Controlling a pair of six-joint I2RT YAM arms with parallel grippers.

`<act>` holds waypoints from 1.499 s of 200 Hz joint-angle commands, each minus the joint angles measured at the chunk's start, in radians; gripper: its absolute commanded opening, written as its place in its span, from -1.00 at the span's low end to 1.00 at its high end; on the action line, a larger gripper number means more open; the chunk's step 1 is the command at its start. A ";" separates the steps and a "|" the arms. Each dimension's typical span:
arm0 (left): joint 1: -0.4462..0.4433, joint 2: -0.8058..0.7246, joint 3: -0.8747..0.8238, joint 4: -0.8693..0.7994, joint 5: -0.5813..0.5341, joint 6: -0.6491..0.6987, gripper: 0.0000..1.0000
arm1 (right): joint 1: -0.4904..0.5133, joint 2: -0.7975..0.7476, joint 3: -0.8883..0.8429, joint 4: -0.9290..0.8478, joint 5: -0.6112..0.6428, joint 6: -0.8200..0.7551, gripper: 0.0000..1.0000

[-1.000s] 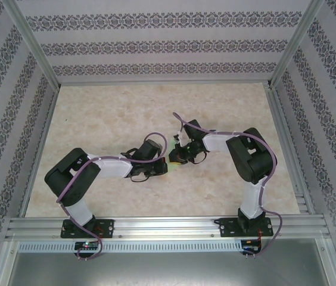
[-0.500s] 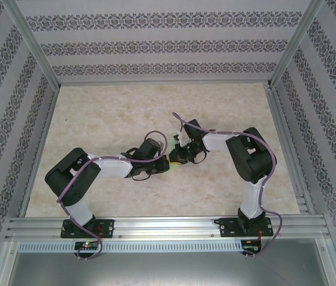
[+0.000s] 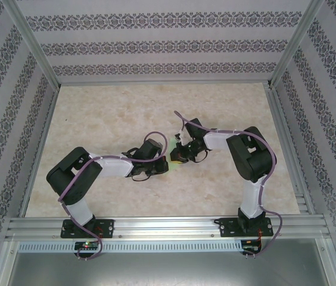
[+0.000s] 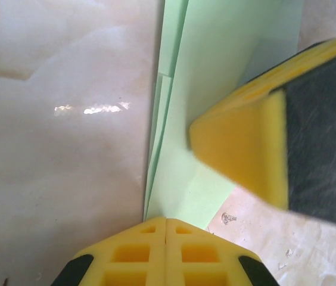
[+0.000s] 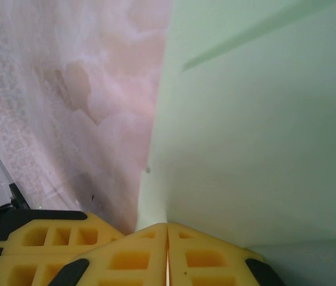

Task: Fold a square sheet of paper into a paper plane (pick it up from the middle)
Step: Fourth fold the wing at the center of the table.

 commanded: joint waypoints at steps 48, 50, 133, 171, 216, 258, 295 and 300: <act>-0.013 0.047 -0.019 -0.274 0.003 0.008 -1.00 | -0.110 0.051 0.066 0.063 0.182 0.027 -0.81; -0.012 0.048 -0.019 -0.274 0.003 0.009 -1.00 | -0.112 0.052 0.067 0.064 0.185 0.029 -0.81; -0.013 0.051 0.001 -0.289 0.006 0.021 -1.00 | -0.203 0.090 0.133 0.074 0.236 0.054 -0.75; -0.013 0.045 0.027 -0.274 0.003 0.034 -1.00 | -0.203 0.023 0.143 0.072 0.215 0.057 -0.68; -0.011 -0.033 0.115 -0.190 -0.035 0.052 -0.67 | -0.200 -0.140 0.044 0.090 0.196 0.131 -0.27; 0.005 -0.114 0.112 -0.162 -0.156 0.044 -0.25 | -0.171 -0.270 -0.101 0.158 0.213 0.264 -0.02; 0.041 -0.163 0.074 -0.150 -0.209 0.021 0.06 | -0.106 -0.249 -0.137 0.167 0.236 0.332 0.01; 0.045 -0.169 0.069 -0.148 -0.214 0.018 0.10 | -0.100 -0.238 -0.134 0.170 0.236 0.337 0.00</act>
